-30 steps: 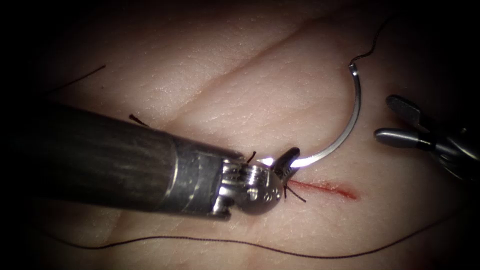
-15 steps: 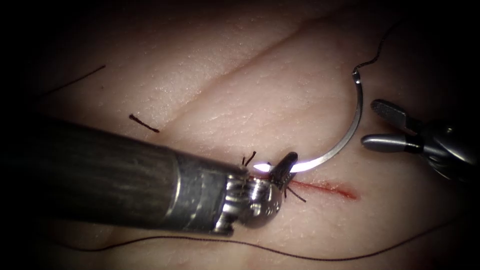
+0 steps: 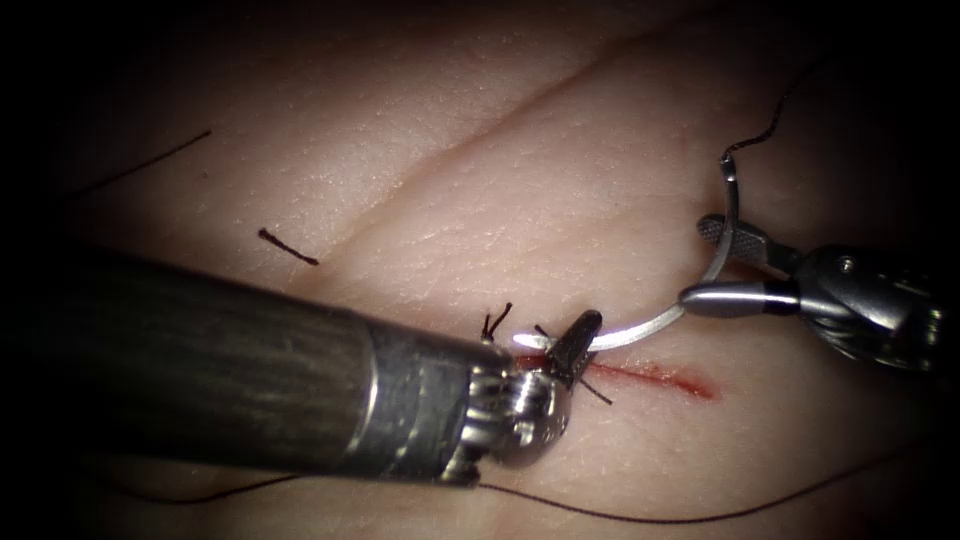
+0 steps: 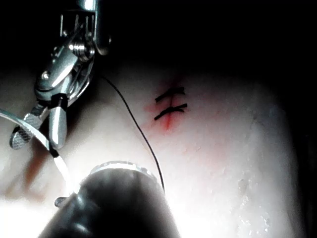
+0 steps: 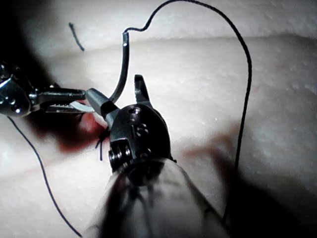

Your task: Wound Closure

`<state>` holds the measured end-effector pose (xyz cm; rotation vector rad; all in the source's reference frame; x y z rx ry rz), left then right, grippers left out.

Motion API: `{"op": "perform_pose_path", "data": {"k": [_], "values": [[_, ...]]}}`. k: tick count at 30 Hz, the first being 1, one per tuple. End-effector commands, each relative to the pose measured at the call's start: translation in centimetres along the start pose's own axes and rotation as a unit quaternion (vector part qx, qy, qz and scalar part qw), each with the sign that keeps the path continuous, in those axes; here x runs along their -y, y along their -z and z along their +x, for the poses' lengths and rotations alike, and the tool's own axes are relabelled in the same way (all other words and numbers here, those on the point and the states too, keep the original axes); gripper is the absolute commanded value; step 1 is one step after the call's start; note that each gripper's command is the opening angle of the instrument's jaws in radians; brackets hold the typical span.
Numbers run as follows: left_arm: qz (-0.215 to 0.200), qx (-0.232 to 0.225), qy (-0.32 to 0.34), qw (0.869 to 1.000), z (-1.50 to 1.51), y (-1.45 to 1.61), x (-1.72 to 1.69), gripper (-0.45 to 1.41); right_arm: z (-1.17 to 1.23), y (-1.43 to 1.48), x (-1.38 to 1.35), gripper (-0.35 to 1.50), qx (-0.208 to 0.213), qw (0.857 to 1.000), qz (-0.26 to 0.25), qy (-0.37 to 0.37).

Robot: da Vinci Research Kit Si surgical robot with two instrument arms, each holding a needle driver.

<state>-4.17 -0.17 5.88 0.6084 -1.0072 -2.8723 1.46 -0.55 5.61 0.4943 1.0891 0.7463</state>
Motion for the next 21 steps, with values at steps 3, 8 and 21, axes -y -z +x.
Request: {"op": "perform_pose_path", "data": {"k": [3, 8, 21], "values": [[0.001, -0.002, -0.007, 1.0, 0.04, -0.04, -0.06, -0.45, 0.04, -0.05, 0.0, 1.45, -0.012, 1.0, -0.002, -0.006], [0.001, -0.005, -0.007, 1.0, 0.04, -0.04, -0.06, -0.45, 0.08, -0.04, -0.02, 1.43, -0.019, 1.0, -0.003, -0.008], [0.004, -0.014, -0.029, 0.999, 0.06, 0.0, -0.11, -0.45, 0.09, 0.1, -0.09, -0.35, -0.055, 0.998, -0.008, -0.006]]}}
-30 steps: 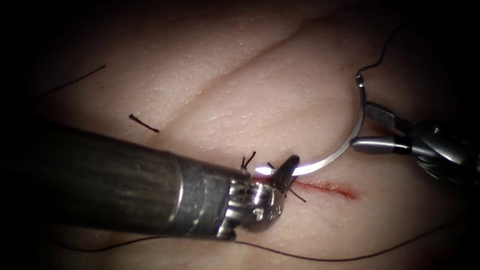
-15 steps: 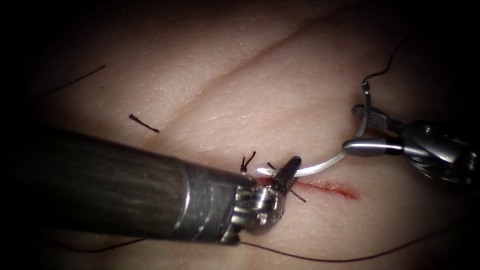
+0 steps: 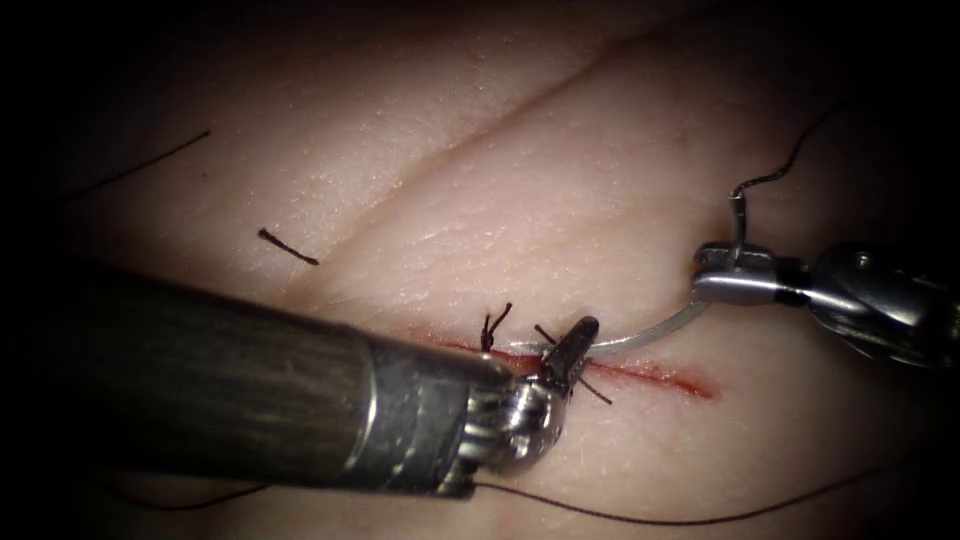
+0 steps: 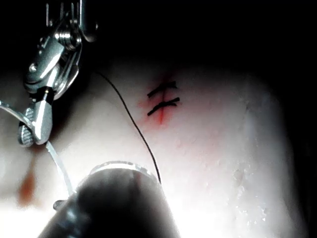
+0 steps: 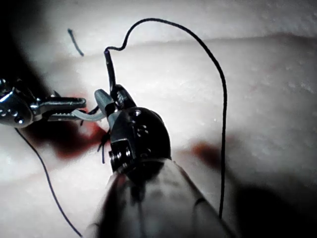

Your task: Wound Closure

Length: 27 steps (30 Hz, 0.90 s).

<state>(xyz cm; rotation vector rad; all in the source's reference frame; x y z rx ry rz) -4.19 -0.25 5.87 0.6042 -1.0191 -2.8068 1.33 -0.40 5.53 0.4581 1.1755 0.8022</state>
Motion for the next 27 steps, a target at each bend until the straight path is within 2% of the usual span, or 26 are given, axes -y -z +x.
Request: {"op": "perform_pose_path", "data": {"k": [1, 2, 4, 6, 7, 8, 10, 12, 14, 15, 17, 18, 23, 24, 27], "values": [[0.0, -0.004, -0.004, 1.0, 0.03, -0.04, -0.04, -0.45, -0.04, -0.01, -0.02, -0.35, -0.006, 1.0, 0.0, 0.006], [0.0, -0.007, -0.007, 1.0, 0.03, -0.04, -0.04, -0.43, -0.03, 0.01, -0.03, -0.35, -0.007, 1.0, 0.0, 0.008], [0.001, -0.016, -0.012, 1.0, 0.04, -0.03, -0.02, -0.11, -0.01, 0.06, -0.04, -0.35, -0.01, 1.0, -0.001, 0.016], [0.002, -0.024, -0.015, 1.0, 0.05, -0.01, 0.0, -0.01, -0.01, 0.08, -0.05, -0.35, -0.011, 1.0, -0.002, 0.019], [0.003, -0.027, -0.015, 1.0, 0.06, 0.0, 0.01, 0.1, 0.0, 0.09, -0.05, -0.35, -0.012, 1.0, -0.004, 0.021], [0.003, -0.032, -0.003, 0.999, 0.08, 0.01, 0.01, 0.32, 0.0, 0.1, -0.05, -0.35, -0.012, 1.0, -0.003, 0.021], [-0.001, -0.047, 0.059, 0.997, 0.1, 0.05, 0.02, 0.66, 0.0, 0.11, -0.05, -0.35, -0.012, 0.999, -0.004, 0.033], [-0.04, -0.087, 0.127, 0.987, 0.11, 0.1, 0.04, 0.79, 0.0, 0.13, -0.05, -0.35, -0.013, 0.999, -0.004, 0.042], [-0.095, -0.139, 0.183, 0.968, 0.11, 0.14, 0.09, 1.04, 0.0, 0.14, -0.06, -0.35, -0.013, 0.998, -0.004, 0.057], [-0.138, -0.169, 0.209, 0.953, 0.12, 0.16, 0.13, 1.2, 0.0, 0.15, -0.07, -0.35, -0.014, 0.998, -0.004, 0.066], [-0.195, -0.191, 0.246, 0.93, 0.14, 0.2, 0.19, 1.31, -0.01, 0.17, -0.07, -0.35, -0.013, 0.997, 0.0, 0.078], [-0.22, -0.195, 0.263, 0.919, 0.15, 0.22, 0.24, 1.31, -0.01, 0.18, -0.07, -0.35, -0.013, 0.996, 0.005, 0.087], [-0.288, -0.226, 0.324, 0.872, 0.18, 0.26, 0.44, 1.25, -0.03, 0.18, -0.01, -0.35, -0.009, 0.988, 0.036, 0.148], [-0.32, -0.232, 0.344, 0.852, 0.18, 0.24, 0.55, 1.21, -0.03, 0.17, 0.02, -0.35, -0.01, 0.985, 0.045, 0.167], [-0.352, -0.246, 0.352, 0.832, 0.14, 0.17, 0.76, 1.21, -0.02, 0.14, 0.05, -0.35, -0.003, 0.978, 0.064, 0.199]]}}
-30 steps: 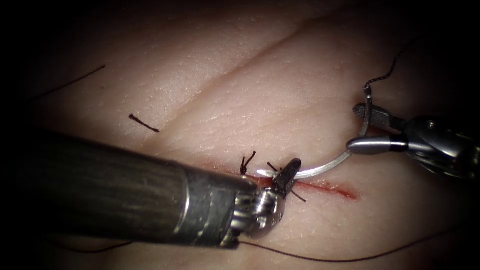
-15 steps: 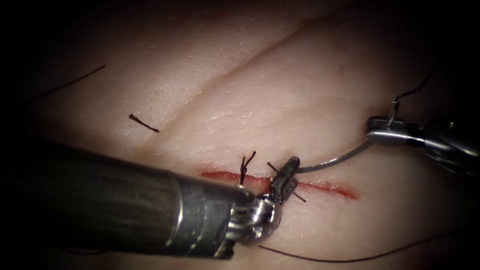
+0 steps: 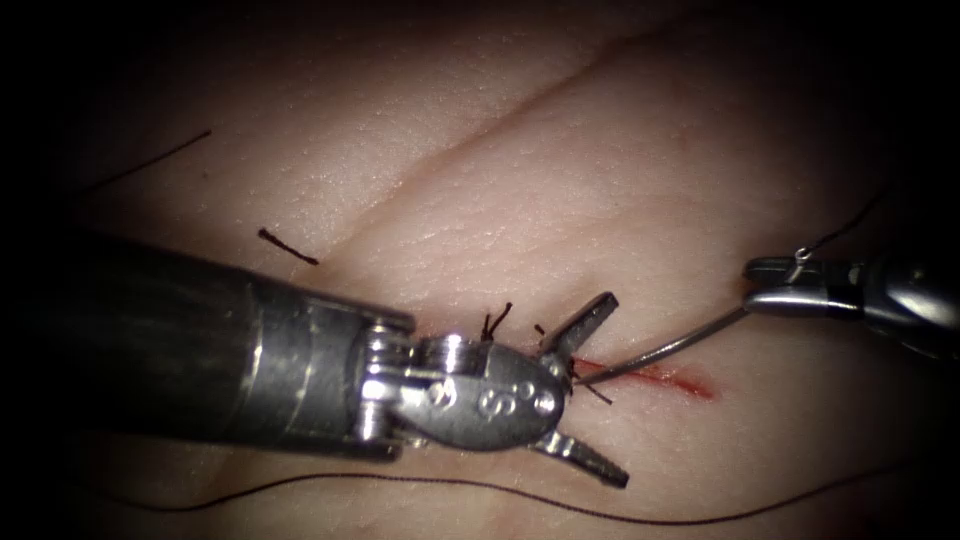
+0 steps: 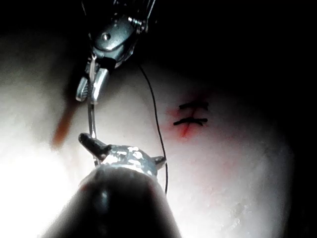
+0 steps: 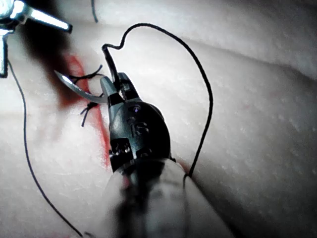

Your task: Wound Closure

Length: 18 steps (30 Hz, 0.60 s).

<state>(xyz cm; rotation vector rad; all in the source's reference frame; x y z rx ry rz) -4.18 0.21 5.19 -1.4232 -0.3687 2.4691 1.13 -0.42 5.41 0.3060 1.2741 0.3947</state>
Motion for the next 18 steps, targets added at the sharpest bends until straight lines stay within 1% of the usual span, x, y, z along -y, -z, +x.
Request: {"op": "perform_pose_path", "data": {"k": [1, 3, 5, 8, 10, 14, 16, 18], "values": [[-0.002, -0.003, 0.002, 1.0, 0.02, -0.05, 0.07, 1.16, -0.03, -0.1, 0.02, -0.35, 0.0, 1.0, 0.008, 0.012], [-0.012, -0.012, 0.029, 0.999, 0.1, -0.01, 0.23, 1.08, -0.03, -0.11, 0.02, -0.35, 0.003, 0.999, 0.022, 0.035], [-0.04, -0.01, 0.067, 0.997, 0.14, 0.01, 0.46, 1.04, -0.01, -0.14, 0.03, -0.35, -0.007, 0.998, 0.035, 0.061], [-0.066, 0.007, 0.095, 0.993, 0.12, -0.03, 0.62, 0.98, 0.03, -0.19, 0.05, -0.35, -0.015, 0.995, 0.05, 0.082], [-0.081, 0.023, 0.102, 0.991, 0.07, -0.07, 0.68, 0.93, 0.07, -0.24, 0.1, -0.35, -0.018, 0.994, 0.063, 0.09], [-0.12, 0.061, 0.118, 0.984, -0.04, -0.18, 0.78, 0.93, 0.16, -0.31, 0.14, -0.35, -0.032, 0.991, 0.074, 0.109], [-0.131, 0.071, 0.13, 0.98, -0.1, -0.21, 0.83, 0.93, 0.2, -0.32, 0.15, -0.35, -0.034, 0.989, 0.078, 0.121], [-0.142, 0.08, 0.182, 0.97, -0.18, -0.24, 0.92, 0.94, 0.25, -0.34, 0.15, -0.35, -0.035, 0.987, 0.08, 0.137]]}}
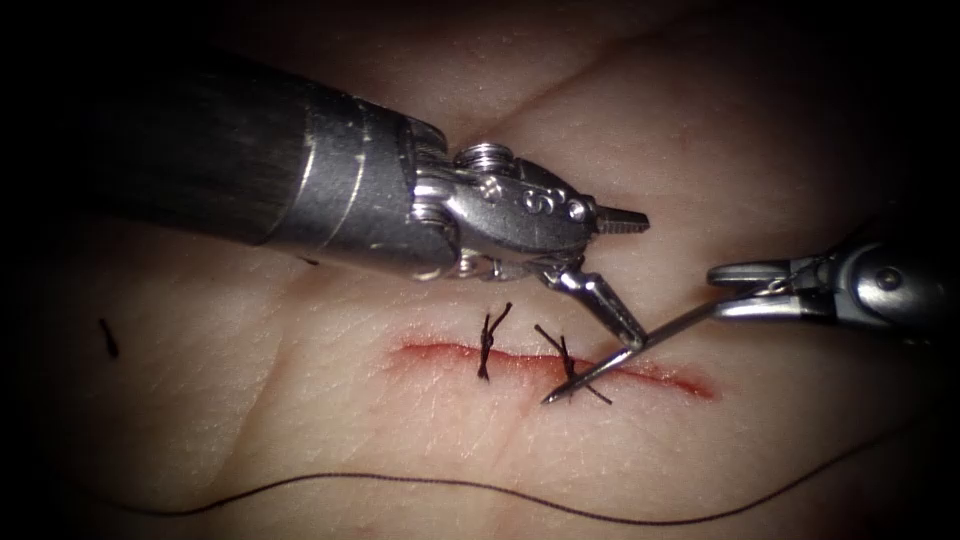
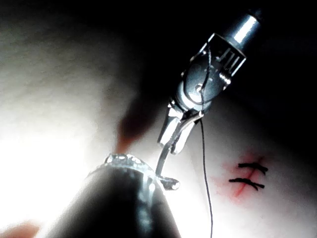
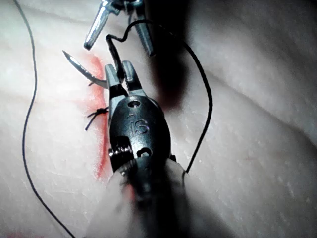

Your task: Wound Closure

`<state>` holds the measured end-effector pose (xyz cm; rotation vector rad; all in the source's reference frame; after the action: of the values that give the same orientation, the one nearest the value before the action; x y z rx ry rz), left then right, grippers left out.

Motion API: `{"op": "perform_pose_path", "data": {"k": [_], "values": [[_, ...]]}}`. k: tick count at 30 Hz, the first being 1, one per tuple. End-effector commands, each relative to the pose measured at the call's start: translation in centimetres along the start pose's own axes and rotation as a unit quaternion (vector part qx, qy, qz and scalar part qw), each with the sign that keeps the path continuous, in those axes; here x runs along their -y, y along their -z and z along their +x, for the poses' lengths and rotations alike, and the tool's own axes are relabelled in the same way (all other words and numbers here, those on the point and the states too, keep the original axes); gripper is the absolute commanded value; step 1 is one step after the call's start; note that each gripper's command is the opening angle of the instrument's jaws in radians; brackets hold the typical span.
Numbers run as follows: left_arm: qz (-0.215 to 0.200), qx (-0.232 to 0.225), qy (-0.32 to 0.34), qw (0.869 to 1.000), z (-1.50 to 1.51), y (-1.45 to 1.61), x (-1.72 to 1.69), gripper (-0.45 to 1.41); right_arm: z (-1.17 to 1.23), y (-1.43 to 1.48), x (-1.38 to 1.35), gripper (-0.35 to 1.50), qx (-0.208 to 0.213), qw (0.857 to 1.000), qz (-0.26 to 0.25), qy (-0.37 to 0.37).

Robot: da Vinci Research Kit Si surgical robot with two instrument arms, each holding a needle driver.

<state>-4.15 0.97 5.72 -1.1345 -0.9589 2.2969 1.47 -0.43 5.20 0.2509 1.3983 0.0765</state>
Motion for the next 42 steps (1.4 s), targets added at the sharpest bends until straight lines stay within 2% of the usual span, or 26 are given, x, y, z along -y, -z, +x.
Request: {"op": "perform_pose_path", "data": {"k": [1, 4, 6, 10, 15, 21, 23, 31, 33, 34, 37, 42], "values": [[-0.001, 0.001, 0.026, 1.0, 0.01, -0.06, 0.07, 0.98, 0.0, -0.08, 0.01, -0.35, 0.002, 1.0, 0.005, 0.009], [-0.012, 0.004, 0.041, 0.999, -0.05, -0.07, 0.18, 0.99, 0.04, -0.09, 0.05, -0.35, -0.003, 1.0, 0.009, 0.023], [-0.052, 0.017, 0.064, 0.996, -0.11, -0.1, 0.18, 0.99, 0.04, -0.09, 0.05, -0.35, -0.003, 1.0, 0.01, 0.029], [-0.081, 0.017, 0.099, 0.992, -0.1, -0.12, 0.17, 0.99, 0.05, -0.11, 0.06, -0.35, -0.003, 0.999, 0.009, 0.035], [-0.108, 0.013, 0.087, 0.99, -0.07, -0.18, 0.12, 0.99, 0.09, -0.17, 0.07, -0.35, -0.005, 0.999, 0.007, 0.04], [-0.119, 0.019, 0.114, 0.986, -0.09, -0.25, 0.06, 1.01, 0.15, -0.23, 0.06, -0.35, -0.004, 0.999, 0.006, 0.045], [-0.122, 0.02, 0.122, 0.985, -0.11, -0.26, 0.06, 0.96, 0.18, -0.24, 0.08, -0.35, -0.004, 0.999, 0.009, 0.045], [-0.128, 0.055, 0.138, 0.98, -0.18, -0.31, 0.02, 0.89, 0.27, -0.32, 0.13, -0.35, -0.008, 0.999, 0.015, 0.05], [-0.129, 0.059, 0.143, 0.979, -0.18, -0.31, 0.02, 0.79, 0.27, -0.33, 0.13, -0.35, -0.008, 0.999, 0.016, 0.05], [-0.13, 0.063, 0.142, 0.979, -0.19, -0.31, 0.03, 0.66, 0.27, -0.33, 0.14, -0.35, -0.008, 0.999, 0.016, 0.05], [-0.131, 0.076, 0.149, 0.977, -0.19, -0.3, 0.02, 0.41, 0.27, -0.33, 0.14, -0.35, -0.008, 0.999, 0.015, 0.05], [-0.132, 0.087, 0.167, 0.973, -0.21, -0.29, 0.02, 0.1, 0.27, -0.33, 0.13, -0.35, -0.008, 0.998, 0.015, 0.053]]}}
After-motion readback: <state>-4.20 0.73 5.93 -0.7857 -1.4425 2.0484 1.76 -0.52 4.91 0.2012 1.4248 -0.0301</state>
